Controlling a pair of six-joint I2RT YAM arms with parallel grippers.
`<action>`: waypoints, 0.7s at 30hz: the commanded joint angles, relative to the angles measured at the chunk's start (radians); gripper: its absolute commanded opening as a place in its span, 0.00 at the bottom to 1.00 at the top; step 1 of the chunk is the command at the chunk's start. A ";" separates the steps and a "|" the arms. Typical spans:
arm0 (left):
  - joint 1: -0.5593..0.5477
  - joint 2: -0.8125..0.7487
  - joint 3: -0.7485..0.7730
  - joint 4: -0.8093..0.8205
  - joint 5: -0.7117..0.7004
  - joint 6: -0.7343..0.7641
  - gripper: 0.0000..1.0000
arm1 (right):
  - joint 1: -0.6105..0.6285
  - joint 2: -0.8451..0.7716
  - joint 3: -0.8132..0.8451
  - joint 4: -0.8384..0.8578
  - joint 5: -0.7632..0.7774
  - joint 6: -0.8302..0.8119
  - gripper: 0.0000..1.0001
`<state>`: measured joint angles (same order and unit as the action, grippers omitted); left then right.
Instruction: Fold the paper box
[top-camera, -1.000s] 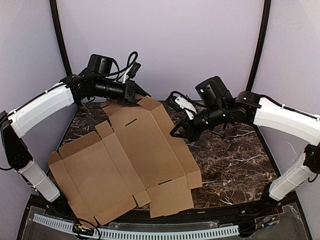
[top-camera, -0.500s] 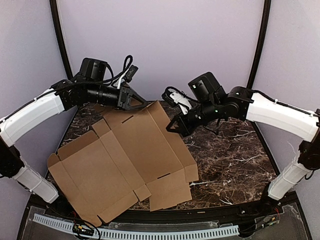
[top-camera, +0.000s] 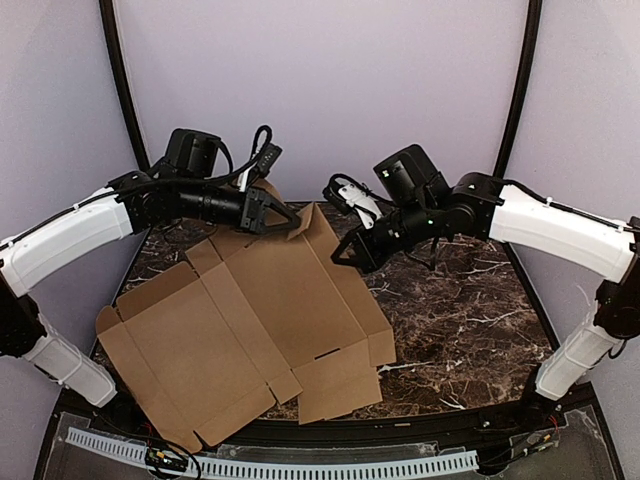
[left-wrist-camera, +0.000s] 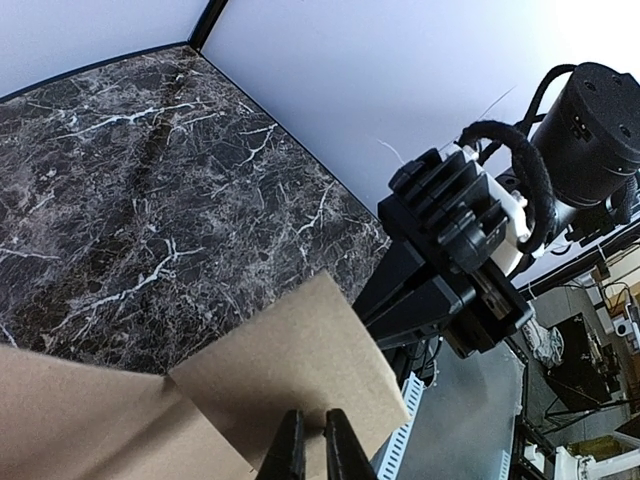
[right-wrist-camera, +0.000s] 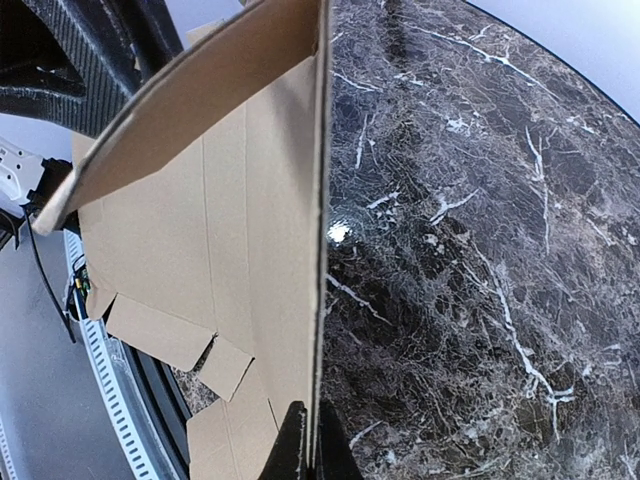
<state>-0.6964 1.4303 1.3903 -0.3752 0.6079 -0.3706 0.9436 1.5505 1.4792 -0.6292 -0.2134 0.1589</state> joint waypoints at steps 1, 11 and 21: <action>-0.019 0.027 -0.001 0.053 -0.007 -0.015 0.08 | 0.014 -0.003 0.022 0.066 -0.035 0.009 0.00; -0.033 0.096 0.025 0.064 -0.049 -0.012 0.07 | 0.043 -0.015 0.012 0.092 -0.039 0.002 0.00; -0.036 0.068 0.059 0.032 -0.149 0.014 0.05 | 0.045 -0.043 -0.006 0.065 0.046 -0.011 0.00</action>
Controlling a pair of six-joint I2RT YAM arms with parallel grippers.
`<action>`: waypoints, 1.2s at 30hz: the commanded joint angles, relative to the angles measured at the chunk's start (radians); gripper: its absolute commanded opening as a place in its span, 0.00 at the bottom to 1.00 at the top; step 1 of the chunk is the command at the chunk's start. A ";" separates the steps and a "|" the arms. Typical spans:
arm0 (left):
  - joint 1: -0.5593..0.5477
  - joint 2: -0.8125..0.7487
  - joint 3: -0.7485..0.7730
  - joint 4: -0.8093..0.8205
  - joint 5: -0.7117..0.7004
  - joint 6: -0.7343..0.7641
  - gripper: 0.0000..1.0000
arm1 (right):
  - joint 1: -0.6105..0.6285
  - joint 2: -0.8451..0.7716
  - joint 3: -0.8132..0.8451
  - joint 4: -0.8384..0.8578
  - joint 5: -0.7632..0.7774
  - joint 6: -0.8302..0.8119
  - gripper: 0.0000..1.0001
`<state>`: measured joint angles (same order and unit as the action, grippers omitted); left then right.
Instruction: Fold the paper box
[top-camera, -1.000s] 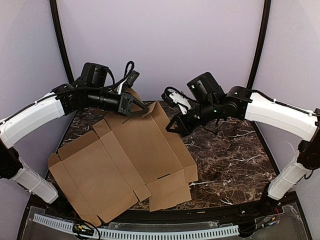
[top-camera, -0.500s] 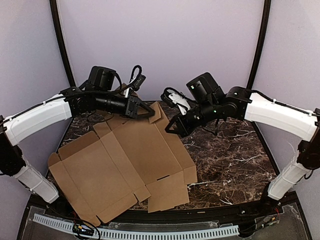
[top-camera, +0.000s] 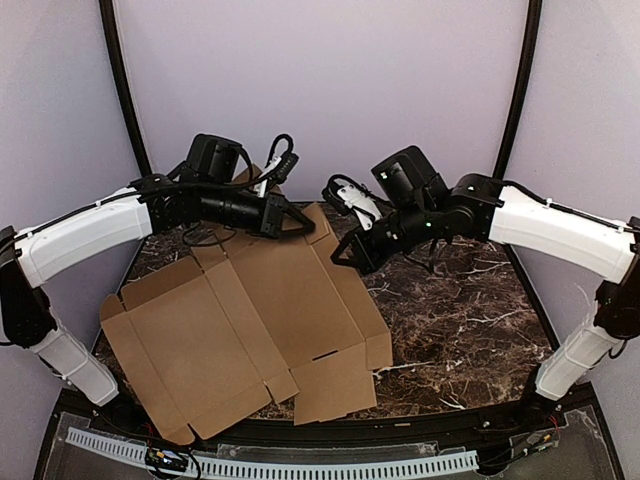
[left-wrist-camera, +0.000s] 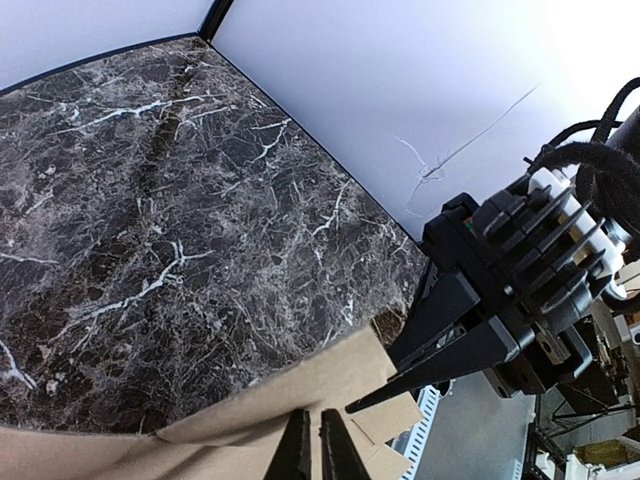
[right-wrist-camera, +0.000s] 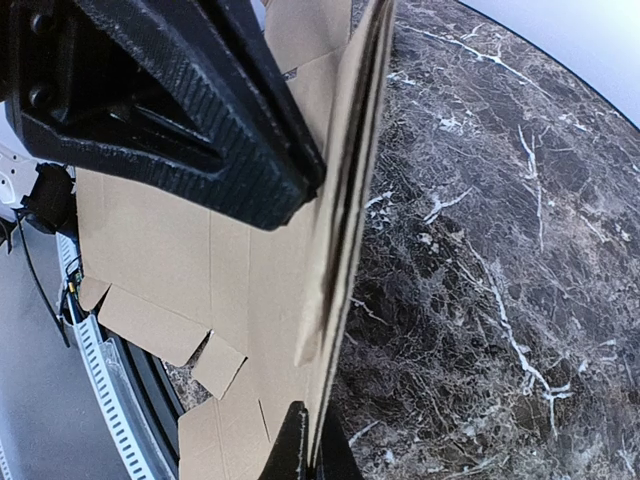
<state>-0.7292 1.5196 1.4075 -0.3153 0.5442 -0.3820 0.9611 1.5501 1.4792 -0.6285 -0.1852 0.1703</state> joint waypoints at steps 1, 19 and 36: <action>-0.003 -0.027 0.059 -0.045 -0.108 0.034 0.07 | 0.027 -0.044 -0.008 0.053 0.038 -0.026 0.00; -0.003 -0.281 0.039 -0.478 -0.528 0.176 0.20 | -0.012 -0.139 -0.162 0.067 0.136 -0.053 0.00; -0.003 -0.165 -0.045 -0.543 -0.928 0.179 0.01 | -0.010 -0.201 -0.216 0.076 0.103 -0.084 0.00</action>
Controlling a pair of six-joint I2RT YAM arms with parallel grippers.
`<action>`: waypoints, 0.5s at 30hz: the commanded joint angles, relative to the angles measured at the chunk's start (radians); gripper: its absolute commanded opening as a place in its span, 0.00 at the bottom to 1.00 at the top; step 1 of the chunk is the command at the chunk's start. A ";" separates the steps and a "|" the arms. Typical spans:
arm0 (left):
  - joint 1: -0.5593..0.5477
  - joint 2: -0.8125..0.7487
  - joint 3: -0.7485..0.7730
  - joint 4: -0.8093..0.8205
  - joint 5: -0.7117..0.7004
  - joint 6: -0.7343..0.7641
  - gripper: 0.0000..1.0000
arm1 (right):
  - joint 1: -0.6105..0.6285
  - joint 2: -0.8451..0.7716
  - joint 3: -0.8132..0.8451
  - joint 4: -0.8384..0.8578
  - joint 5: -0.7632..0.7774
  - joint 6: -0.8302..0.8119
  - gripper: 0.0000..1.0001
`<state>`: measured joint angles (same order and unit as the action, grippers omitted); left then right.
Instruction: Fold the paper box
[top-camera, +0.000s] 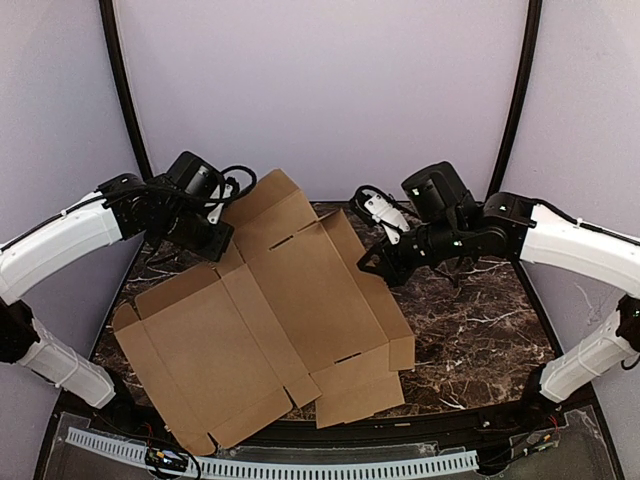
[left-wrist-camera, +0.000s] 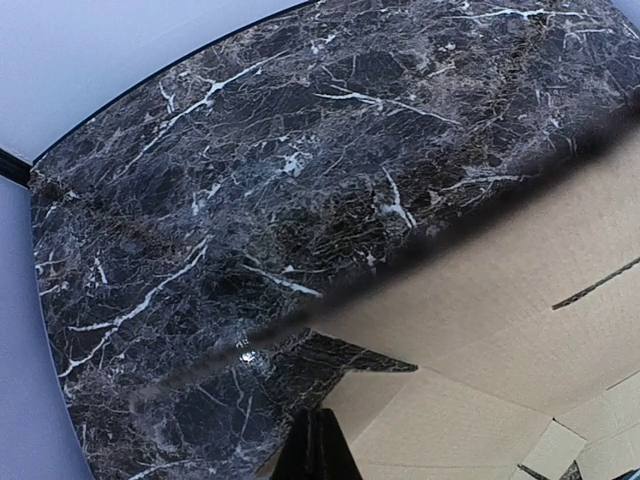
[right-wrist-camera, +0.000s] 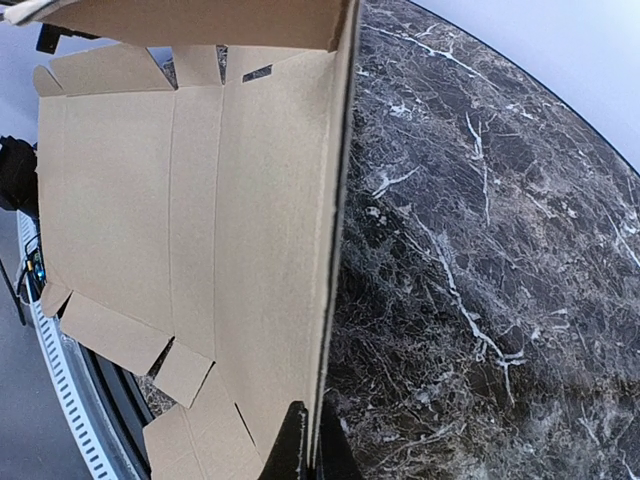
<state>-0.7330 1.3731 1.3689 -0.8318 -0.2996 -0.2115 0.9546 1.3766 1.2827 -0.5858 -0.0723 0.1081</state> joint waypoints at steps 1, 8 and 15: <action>0.001 -0.021 -0.007 -0.024 -0.094 0.009 0.01 | -0.004 -0.027 -0.021 0.033 -0.008 -0.023 0.00; 0.001 -0.043 -0.007 -0.029 -0.151 0.034 0.01 | -0.002 -0.010 -0.014 0.034 -0.017 -0.030 0.00; 0.002 -0.023 -0.014 -0.024 -0.089 0.036 0.01 | 0.001 0.001 0.008 0.030 -0.017 -0.030 0.00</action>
<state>-0.7334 1.3590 1.3682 -0.8330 -0.4191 -0.1871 0.9546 1.3727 1.2709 -0.5758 -0.0788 0.0929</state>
